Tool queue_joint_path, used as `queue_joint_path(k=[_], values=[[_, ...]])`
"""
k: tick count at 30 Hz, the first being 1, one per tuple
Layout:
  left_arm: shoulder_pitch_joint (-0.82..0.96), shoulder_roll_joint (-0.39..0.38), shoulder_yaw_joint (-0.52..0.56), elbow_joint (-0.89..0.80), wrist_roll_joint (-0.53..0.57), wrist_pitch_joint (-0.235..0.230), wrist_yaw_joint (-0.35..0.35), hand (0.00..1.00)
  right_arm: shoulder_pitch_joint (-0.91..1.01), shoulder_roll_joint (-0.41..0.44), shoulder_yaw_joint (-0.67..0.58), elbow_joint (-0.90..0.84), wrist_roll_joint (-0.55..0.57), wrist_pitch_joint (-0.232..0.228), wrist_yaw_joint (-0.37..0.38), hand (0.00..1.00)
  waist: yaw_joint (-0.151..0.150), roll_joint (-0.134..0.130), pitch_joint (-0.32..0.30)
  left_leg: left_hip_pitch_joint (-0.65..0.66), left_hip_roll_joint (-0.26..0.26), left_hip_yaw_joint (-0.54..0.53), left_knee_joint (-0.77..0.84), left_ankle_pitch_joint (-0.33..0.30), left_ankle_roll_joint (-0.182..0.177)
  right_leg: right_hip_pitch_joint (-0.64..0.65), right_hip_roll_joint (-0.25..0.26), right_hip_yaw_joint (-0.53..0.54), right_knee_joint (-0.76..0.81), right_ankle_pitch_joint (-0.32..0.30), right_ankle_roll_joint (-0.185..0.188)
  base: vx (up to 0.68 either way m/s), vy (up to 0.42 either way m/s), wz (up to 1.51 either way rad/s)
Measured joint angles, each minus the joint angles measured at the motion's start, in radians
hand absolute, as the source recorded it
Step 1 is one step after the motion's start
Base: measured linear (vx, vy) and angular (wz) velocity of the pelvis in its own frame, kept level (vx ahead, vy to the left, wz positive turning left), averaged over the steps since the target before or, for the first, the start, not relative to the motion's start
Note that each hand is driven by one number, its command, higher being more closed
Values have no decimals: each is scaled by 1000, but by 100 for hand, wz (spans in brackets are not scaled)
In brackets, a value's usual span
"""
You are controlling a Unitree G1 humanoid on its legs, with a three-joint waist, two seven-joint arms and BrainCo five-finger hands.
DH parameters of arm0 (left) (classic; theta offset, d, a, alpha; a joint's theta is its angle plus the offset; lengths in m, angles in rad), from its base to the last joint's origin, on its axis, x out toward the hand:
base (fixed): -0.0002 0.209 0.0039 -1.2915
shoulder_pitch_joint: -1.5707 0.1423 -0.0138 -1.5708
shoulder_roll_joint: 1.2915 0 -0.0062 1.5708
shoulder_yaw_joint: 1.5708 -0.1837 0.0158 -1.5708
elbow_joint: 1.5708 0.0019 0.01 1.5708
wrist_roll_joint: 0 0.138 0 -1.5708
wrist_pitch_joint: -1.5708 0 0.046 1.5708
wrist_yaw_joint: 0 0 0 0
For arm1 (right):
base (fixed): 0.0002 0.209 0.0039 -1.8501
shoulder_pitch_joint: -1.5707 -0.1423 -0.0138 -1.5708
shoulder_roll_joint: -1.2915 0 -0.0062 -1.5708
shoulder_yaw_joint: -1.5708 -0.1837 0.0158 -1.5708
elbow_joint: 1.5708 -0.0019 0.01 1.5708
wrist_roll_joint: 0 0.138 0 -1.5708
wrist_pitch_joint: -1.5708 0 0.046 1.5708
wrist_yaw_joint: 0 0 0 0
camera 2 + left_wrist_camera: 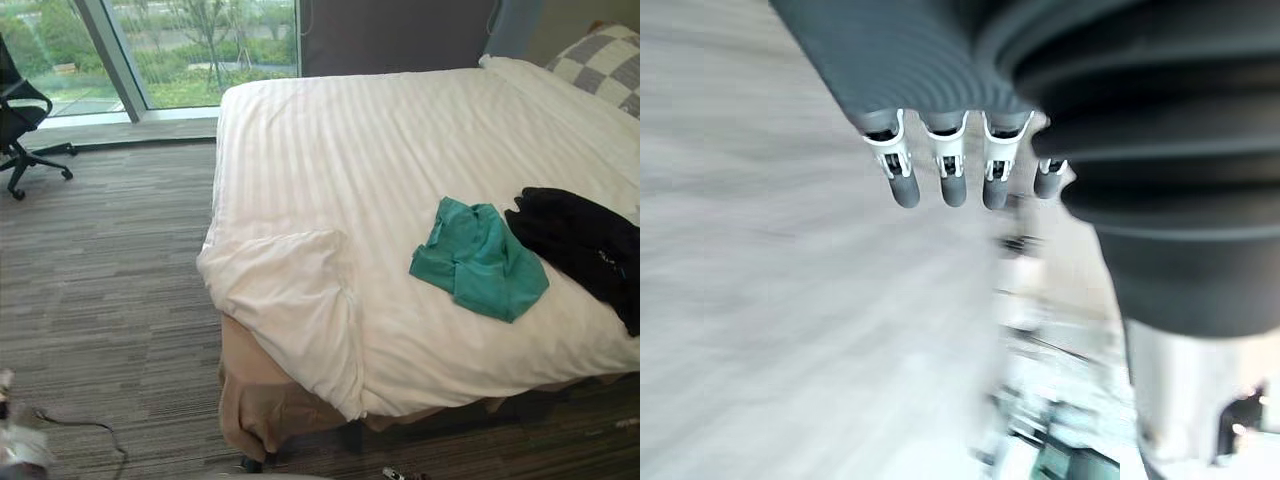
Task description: Tidy the bed and pick cloth on bed and put in laundry
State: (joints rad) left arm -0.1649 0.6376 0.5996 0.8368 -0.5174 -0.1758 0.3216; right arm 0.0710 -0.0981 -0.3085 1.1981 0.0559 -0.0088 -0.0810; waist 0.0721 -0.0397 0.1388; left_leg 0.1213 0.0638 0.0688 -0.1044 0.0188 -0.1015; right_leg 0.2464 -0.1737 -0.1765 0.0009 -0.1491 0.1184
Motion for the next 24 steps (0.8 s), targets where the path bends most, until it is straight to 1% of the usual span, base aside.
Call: queue_joint_path(k=[1, 2, 4, 5, 6, 7, 8, 9, 10, 11, 12, 13, 14, 15, 16, 17, 18, 19, 20, 22, 24], values=[[-14, 22, -46, -64, 59, -5, 10, 0, 0, 0, 0, -11, 1, -1, 3, 0, 0, 1, 0, 2, -2, 1, 0, 0, 0, 5, 0, -1, 0, 5, -8, 122, -41, 11], [-19, 25, -60, -90, 81, -6, 13, 0, 0, 0, 0, -14, 2, -1, 6, 0, 0, 1, 0, 2, -2, 1, 0, 0, 0, 6, 0, -1, 0, 8, -13, 95, -28, 14], [-39, 35, -151, -241, 193, -7, 25, 0, 0, 3, 0, -37, 10, 0, 17, 0, -1, 8, 4, 3, -2, 6, 1, 0, 0, 3, 1, -1, 2, 17, -27, 52, -19, 8], [-41, 35, -166, -264, 208, -7, 29, 0, 0, 4, 0, -40, 11, 0, 19, 0, -1, 10, 5, 3, -2, 8, 1, 0, 0, 3, 1, 0, 4, 18, -27, 44, -22, -1], [-41, 34, -195, -310, 255, -6, 34, 0, 0, 8, 1, -43, 11, 0, 25, 0, -3, 12, 4, 3, -2, 11, 5, 0, 0, 3, 1, 1, 8, 18, -27, 54, -40, -5], [-39, 29, -249, -389, 317, -6, 35, 0, 1, 16, 1, -43, 11, 1, 35, 0, -4, 13, 4, 8, 0, 25, 6, 1, 0, 0, 2, 4, 17, 18, -27, 46, -43, -7], [-39, 26, -262, -409, 333, -6, 34, 0, 1, 18, 1, -43, 11, 1, 37, 0, -6, 13, 4, 10, 1, 31, 6, 1, 0, -1, 3, 5, 19, 18, -27, 29, -51, -16], [-37, 5, -296, -466, 395, -5, 35, 0, 2, 20, 1, -43, 11, 1, 41, 0, -10, 16, 2, 17, 7, 40, 6, 1, 0, -7, 8, 15, 21, 25, -38, 2, -42, -21], [-30, -6, -324, -495, 434, -5, 34, 0, 2, 19, 1, -43, 11, 1, 41, 0, -10, 21, -2, 17, 12, 51, 6, 1, 0, -13, 13, 25, 23, 31, -42, -3, -52, -32], [-23, -8, -382, -529, 495, -4, 30, 0, 2, 20, 1, -45, 10, 1, 43, 0, -15, 25, -4, 18, 18, 65, 6, 1, 1, -22, 18, 29, 27, 38, -41, -3, -50, -24], [-21, -8, -401, -540, 520, -3, 28, 0, 2, 20, 0, -46, 9, 1, 44, 0, -18, 26, -5, 18, 21, 68, 6, 1, 1, -24, 19, 29, 27, 40, -40, -9, -47, -20], [-20, -8, -440, -556, 568, -3, 23, 0, 2, 19, -1, -46, 7, 1, 47, 0, -26, 28, -5, 18, 24, 73, 6, 1, 1, -27, 22, 29, 28, 44, -40, -20, -65, -20], [-21, -15, -503, -583, 625, -2, 1, 0, 2, 18, -3, -46, 4, 1, 50, 0, -37, 31, -7, 18, 31, 86, 6, 1, 1, -30, 27, 32, 28, 52, -41, -19, -63, -20], [-21, -17, -521, -590, 632, -2, -6, 0, 2, 18, -3, -46, 0, 1, 50, 0, -40, 32, -8, 19, 33, 88, 7, 2, 2, -30, 28, 33, 28, 54, -41, -27, -73, -18], [-22, -24, -582, -611, 661, -2, -29, 0, 3, 18, -3, -45, -2, 2, 51, 0, -59, 33, -7, 19, 34, 88, 7, 2, 3, -31, 29, 33, 28, 57, -41, -32, -56, -8], [-26, -35, -636, -629, 679, -5, -61, 0, 7, 19, -7, -45, -2, 2, 53, 0, -67, 34, -7, 19, 35, 88, 7, 2, 3, -33, 29, 34, 28, 58, -39, -39, -52, -7], [-30, -42, -657, -630, 692, -7, -69, 0, 8, 19, -10, -45, -2, 2, 53, 0, -68, 35, -7, 19, 36, 89, 7, 2, 3, -35, 29, 34, 28, 59, -37, -50, -46, -12], [-40, -54, -712, -630, 707, -7, -95, 0, 8, 18, -22, -45, -3, 2, 55, 0, -76, 41, -7, 18, 38, 91, 7, 3, 4, -39, 31, 34, 28, 63, -31, -43, -36, -11], [-42, -60, -727, -630, 712, -7, -104, 0, 8, 18, -26, -46, -3, 2, 56, 0, -80, 42, -7, 17, 38, 91, 7, 4, 4, -41, 31, 34, 29, 64, -30, -69, -42, -13], [-67, -93, -798, -627, 751, -7, -132, 0, 10, 15, -38, -46, -3, 3, 58, 0, -90, 55, -7, 8, 38, 92, 7, 7, 9, -56, 30, 34, 34, 64, -30, -89, -41, -9], [-89, -113, -825, -625, 780, -7, -153, 0, 10, 10, -39, -46, -3, 3, 58, 0, -97, 62, -5, -2, 37, 91, 6, 16, 9, -68, 29, 34, 35, 65, -28, -105, -34, -4]])
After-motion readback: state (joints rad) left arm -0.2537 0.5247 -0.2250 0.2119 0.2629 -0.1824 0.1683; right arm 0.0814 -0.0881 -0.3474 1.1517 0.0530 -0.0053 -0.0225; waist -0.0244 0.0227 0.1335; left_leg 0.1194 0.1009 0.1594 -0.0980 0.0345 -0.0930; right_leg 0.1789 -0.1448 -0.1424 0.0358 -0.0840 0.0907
